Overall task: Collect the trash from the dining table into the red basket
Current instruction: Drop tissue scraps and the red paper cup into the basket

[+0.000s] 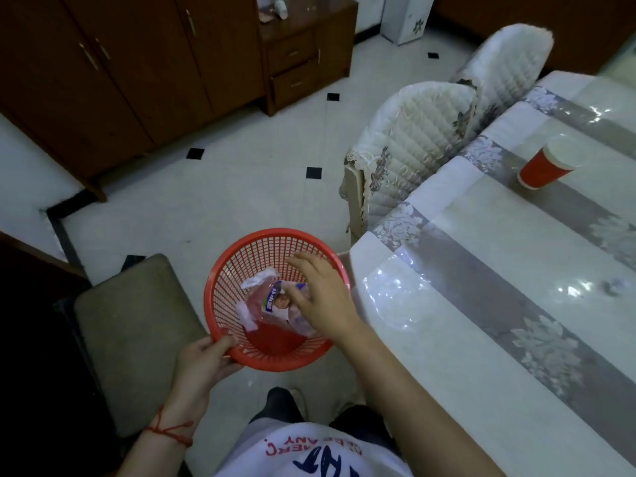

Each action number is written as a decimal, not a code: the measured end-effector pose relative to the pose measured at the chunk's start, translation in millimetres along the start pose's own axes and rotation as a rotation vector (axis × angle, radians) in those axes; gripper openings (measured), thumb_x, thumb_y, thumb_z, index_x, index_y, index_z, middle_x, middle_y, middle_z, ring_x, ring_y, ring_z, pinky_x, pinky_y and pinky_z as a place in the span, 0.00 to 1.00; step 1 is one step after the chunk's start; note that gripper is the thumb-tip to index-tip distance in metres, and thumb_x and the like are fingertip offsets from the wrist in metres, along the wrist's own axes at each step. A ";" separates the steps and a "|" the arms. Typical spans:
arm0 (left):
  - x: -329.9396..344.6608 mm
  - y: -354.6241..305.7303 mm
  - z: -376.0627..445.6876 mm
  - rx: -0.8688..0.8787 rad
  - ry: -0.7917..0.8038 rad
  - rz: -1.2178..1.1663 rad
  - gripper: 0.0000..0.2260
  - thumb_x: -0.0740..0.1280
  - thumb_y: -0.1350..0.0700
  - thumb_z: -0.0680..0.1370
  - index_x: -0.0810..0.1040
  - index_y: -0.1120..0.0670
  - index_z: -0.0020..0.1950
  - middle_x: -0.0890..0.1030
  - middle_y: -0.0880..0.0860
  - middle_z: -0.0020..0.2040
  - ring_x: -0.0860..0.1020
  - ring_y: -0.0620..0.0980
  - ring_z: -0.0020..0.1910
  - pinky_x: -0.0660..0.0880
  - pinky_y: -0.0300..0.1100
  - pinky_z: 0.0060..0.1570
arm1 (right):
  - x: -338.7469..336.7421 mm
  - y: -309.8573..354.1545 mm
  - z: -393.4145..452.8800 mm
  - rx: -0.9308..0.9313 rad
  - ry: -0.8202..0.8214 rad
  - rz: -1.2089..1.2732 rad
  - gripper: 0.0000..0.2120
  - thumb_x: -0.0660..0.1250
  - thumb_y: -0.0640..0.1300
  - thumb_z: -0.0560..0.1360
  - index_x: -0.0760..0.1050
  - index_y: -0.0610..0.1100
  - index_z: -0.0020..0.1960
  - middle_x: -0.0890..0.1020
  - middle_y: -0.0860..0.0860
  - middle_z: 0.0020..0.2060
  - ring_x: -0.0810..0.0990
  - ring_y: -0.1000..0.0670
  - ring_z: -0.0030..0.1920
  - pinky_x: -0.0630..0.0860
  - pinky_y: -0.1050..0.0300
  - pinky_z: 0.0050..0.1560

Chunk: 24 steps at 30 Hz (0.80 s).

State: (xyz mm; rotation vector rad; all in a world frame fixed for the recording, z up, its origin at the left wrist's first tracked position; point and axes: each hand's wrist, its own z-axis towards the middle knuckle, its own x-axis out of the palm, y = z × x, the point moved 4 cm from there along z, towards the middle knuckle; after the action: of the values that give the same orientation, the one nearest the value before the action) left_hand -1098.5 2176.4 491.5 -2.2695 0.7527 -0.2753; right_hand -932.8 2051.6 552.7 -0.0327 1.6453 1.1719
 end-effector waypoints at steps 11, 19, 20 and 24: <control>47.1 -50.2 -13.2 0.174 0.089 0.127 0.04 0.64 0.65 0.75 0.77 0.60 0.42 0.82 0.47 0.24 0.80 0.41 0.23 0.76 0.32 0.24 | -118.0 -121.1 -48.4 0.435 -0.447 0.071 0.17 0.63 0.44 0.76 0.72 0.41 0.63 0.77 0.45 0.63 0.72 0.45 0.65 0.64 0.61 0.62; 101.7 -92.3 -34.6 0.271 0.116 0.101 0.03 0.64 0.63 0.75 0.77 0.59 0.43 0.84 0.47 0.27 0.81 0.42 0.27 0.77 0.33 0.27 | -175.8 -181.2 -67.9 0.521 -0.558 0.157 0.16 0.62 0.43 0.77 0.72 0.41 0.63 0.76 0.45 0.62 0.73 0.46 0.63 0.67 0.57 0.62; 108.3 -96.7 -38.6 0.283 0.113 0.096 0.04 0.64 0.63 0.75 0.77 0.59 0.41 0.83 0.47 0.26 0.81 0.42 0.26 0.77 0.33 0.26 | -183.6 -186.0 -67.4 0.522 -0.572 0.160 0.16 0.62 0.44 0.77 0.72 0.42 0.64 0.76 0.45 0.63 0.73 0.46 0.63 0.68 0.54 0.63; 131.7 -109.8 -57.3 0.332 0.115 0.067 0.05 0.65 0.64 0.74 0.77 0.58 0.39 0.83 0.47 0.25 0.80 0.41 0.24 0.75 0.32 0.23 | -210.0 -199.4 -65.5 0.504 -0.606 0.157 0.17 0.62 0.45 0.76 0.72 0.44 0.64 0.76 0.47 0.63 0.73 0.47 0.63 0.72 0.48 0.64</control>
State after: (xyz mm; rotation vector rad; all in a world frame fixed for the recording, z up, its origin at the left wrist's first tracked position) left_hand -967.0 2128.8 606.1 -1.9245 0.7775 -0.4665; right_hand -780.8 1797.5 574.2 0.7141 1.3574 0.7425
